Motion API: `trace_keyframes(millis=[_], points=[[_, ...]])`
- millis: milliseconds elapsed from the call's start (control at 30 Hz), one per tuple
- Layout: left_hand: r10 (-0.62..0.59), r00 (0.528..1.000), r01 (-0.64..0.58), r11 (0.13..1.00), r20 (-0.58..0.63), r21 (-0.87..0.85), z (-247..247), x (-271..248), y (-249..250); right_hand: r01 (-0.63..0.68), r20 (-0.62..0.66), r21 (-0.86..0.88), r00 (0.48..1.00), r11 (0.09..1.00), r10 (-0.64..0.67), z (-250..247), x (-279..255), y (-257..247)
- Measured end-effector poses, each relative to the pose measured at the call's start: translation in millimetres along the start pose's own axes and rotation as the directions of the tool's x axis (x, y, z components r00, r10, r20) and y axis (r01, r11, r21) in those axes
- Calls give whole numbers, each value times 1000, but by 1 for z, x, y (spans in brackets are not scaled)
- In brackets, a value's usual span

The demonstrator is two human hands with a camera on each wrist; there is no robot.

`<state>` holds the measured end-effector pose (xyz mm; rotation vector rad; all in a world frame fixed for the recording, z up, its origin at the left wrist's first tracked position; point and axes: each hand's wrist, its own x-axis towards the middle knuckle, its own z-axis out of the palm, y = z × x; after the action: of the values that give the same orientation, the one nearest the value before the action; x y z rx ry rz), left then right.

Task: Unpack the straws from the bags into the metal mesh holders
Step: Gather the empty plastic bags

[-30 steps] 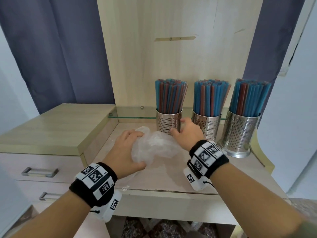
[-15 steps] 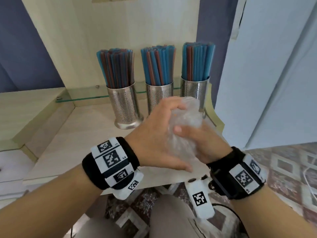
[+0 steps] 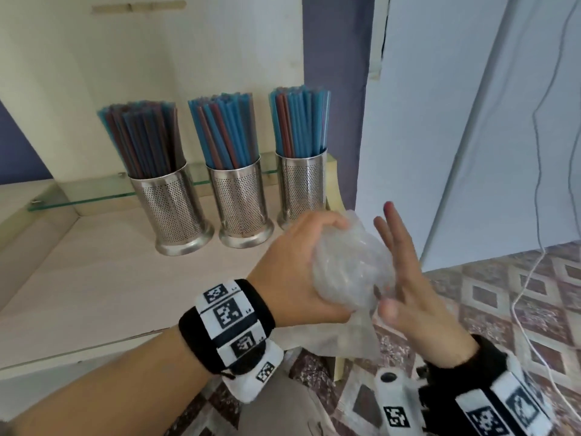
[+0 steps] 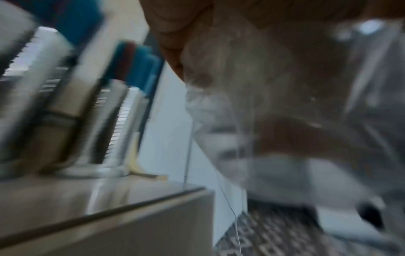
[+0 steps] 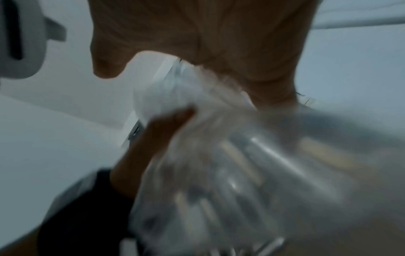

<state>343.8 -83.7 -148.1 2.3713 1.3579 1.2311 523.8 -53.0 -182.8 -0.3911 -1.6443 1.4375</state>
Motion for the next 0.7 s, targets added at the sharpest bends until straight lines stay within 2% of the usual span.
trace_keyframes(millis=[33,100,133,200,233,300,367,400,433,467,500,533,567,633,700], points=[[17,1000,-17,1000,-21,-23,14,-2,7,26,0,6,1000,1000,-26,5,-8,2],[49,998,-52,997,-50,-51,47,-9,20,63,-123,51,991,997,-57,-2,-28,15],[34,999,-35,996,-23,-80,61,-12,27,66,-179,76,983,995,-52,-7,-35,20],[-14,990,31,993,143,-116,78,-15,30,-12,-246,140,968,990,47,-20,-49,31],[-27,970,42,997,242,-60,82,-17,27,-47,-293,148,952,988,89,-30,-57,39],[-82,926,2,977,368,212,89,-18,14,-140,-436,91,884,986,166,-47,-74,52],[-175,895,-30,894,411,446,94,-16,0,-268,-559,1,799,963,223,-68,-92,68],[-204,888,-38,861,412,508,97,-14,-8,-349,-579,-64,776,935,250,-77,-102,75],[-221,885,-42,840,411,542,101,-11,-16,-462,-578,-171,762,871,291,-86,-112,86],[-228,884,-42,832,409,553,105,-8,-23,-591,-572,-312,742,744,349,-94,-123,99],[-228,884,-39,833,407,551,110,-6,-29,-687,-569,-444,712,576,412,-99,-136,113],[-225,887,-41,830,403,556,116,-4,-34,-738,-575,-529,675,420,462,-104,-150,130],[-217,894,-50,822,393,567,122,-3,-37,-766,-588,-551,638,330,498,-108,-165,147],[-155,928,-74,813,338,577,132,-4,-42,-818,-624,-509,564,267,541,-114,-193,175],[-75,970,-69,830,233,553,139,-7,-46,-874,-719,-425,484,236,498,-118,-211,190]])
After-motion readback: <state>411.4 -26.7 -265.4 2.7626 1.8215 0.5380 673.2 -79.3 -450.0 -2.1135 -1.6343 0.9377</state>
